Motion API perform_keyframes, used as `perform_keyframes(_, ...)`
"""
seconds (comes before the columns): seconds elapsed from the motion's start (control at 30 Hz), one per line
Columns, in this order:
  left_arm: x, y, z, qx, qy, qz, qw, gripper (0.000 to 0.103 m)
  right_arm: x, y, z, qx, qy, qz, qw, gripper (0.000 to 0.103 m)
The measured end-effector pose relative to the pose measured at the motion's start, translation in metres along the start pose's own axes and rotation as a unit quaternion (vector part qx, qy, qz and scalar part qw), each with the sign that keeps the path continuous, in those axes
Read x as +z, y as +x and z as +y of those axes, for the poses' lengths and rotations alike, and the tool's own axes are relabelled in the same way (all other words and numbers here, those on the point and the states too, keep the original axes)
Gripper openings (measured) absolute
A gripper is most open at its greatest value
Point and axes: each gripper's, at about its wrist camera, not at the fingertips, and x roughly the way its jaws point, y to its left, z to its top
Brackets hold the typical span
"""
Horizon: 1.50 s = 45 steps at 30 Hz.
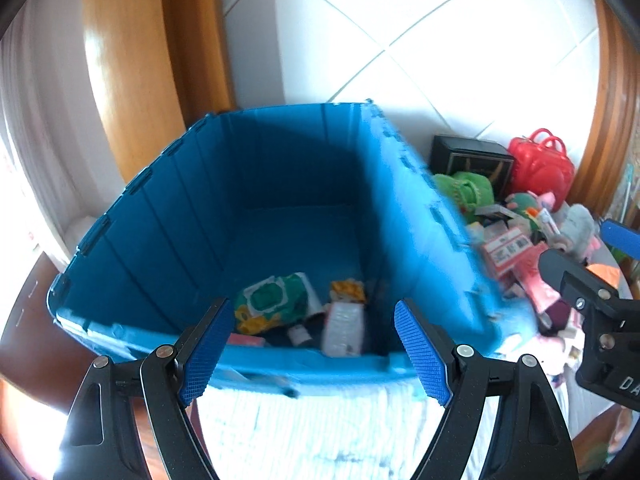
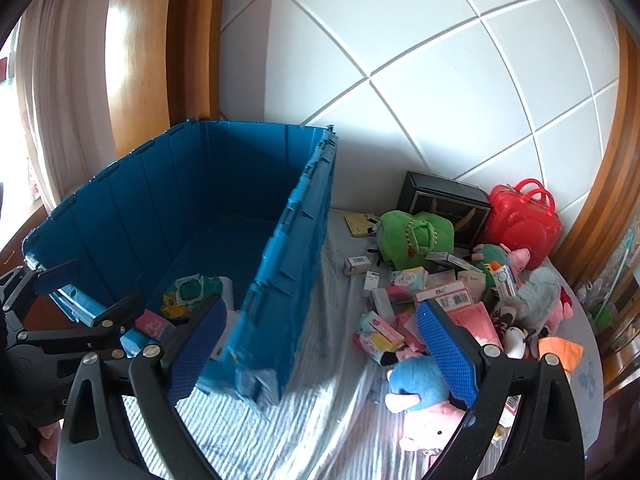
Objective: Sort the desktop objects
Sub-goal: 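Move both open tools back from the crate toward the pile, then grasp the pink tissue pack with the left tool while the right tool grasps the orange-pink plush pig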
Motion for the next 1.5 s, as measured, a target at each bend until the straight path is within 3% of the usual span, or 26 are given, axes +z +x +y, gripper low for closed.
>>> perform_keyframes(0.17, -0.011, -0.024, -0.055, -0.007, 0.007, -0.012, 0.9999, 0.083, -0.026, -0.024, -0.054, -0.002, 0.013, -0.007, 1.0, 0.098)
perform_keyframes(0.4, -0.036, -0.049, -0.153, -0.027, 0.012, -0.015, 0.9995, 0.083, -0.084, -0.053, -0.159, -0.004, 0.043, -0.006, 0.999, 0.102)
perform_keyframes(0.67, -0.075, -0.054, -0.258, -0.05, 0.044, 0.018, 0.9976, 0.083, -0.163, -0.062, -0.269, -0.019, 0.096, 0.041, 0.994, 0.102)
perform_keyframes(0.87, -0.087, -0.055, -0.315, -0.049, 0.084, 0.025, 0.9949, 0.083, -0.207, -0.082, -0.334, -0.034, 0.151, 0.04, 0.987, 0.103)
perform_keyframes(1.13, -0.095, -0.031, -0.345, -0.045, 0.11, 0.041, 0.9921, 0.083, -0.254, -0.102, -0.405, -0.086, 0.222, 0.048, 0.97, 0.103)
perform_keyframes(1.5, -0.097, 0.05, -0.355, -0.051, 0.104, 0.092, 0.989, 0.083, -0.255, -0.047, -0.442, -0.12, 0.226, 0.1, 0.962, 0.103)
